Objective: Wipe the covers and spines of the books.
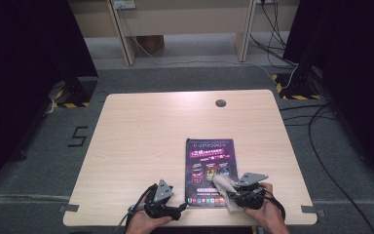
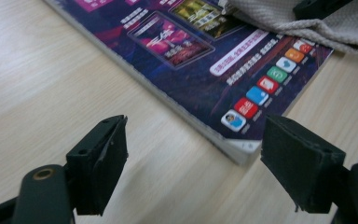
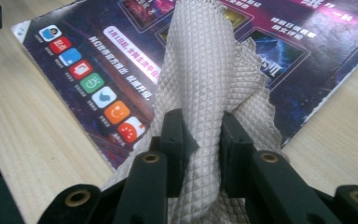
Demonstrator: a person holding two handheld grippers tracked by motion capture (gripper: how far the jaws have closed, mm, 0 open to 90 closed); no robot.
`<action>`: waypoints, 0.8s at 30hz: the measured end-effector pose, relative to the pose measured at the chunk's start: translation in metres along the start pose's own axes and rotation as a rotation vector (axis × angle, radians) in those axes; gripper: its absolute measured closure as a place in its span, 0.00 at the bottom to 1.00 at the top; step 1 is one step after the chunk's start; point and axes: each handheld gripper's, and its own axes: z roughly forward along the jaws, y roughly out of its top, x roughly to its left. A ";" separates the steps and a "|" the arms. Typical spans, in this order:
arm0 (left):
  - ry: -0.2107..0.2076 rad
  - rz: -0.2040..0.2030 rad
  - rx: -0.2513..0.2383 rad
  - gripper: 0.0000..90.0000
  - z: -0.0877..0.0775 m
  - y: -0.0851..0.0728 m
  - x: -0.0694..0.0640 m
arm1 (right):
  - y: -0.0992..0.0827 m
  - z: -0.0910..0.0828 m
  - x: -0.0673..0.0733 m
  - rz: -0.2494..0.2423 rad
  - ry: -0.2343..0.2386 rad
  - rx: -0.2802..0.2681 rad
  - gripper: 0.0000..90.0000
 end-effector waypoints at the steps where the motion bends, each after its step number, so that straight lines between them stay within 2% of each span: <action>1: 0.008 0.007 -0.008 0.25 0.003 0.002 -0.001 | 0.000 0.000 0.000 0.000 -0.006 0.001 0.84; 3: 0.013 0.017 -0.008 0.25 0.009 0.006 -0.002 | 0.001 0.000 -0.001 0.000 -0.009 0.002 0.84; 8: 0.011 0.049 0.032 0.27 0.022 0.008 -0.006 | 0.002 0.001 -0.004 -0.004 -0.013 0.002 0.84; 14: 0.013 0.071 0.046 0.31 0.022 0.007 -0.008 | 0.005 0.003 -0.009 0.002 -0.029 0.001 0.84; 24: 0.019 0.101 0.039 0.33 0.022 0.007 -0.010 | 0.012 0.009 -0.020 0.011 -0.055 0.002 0.84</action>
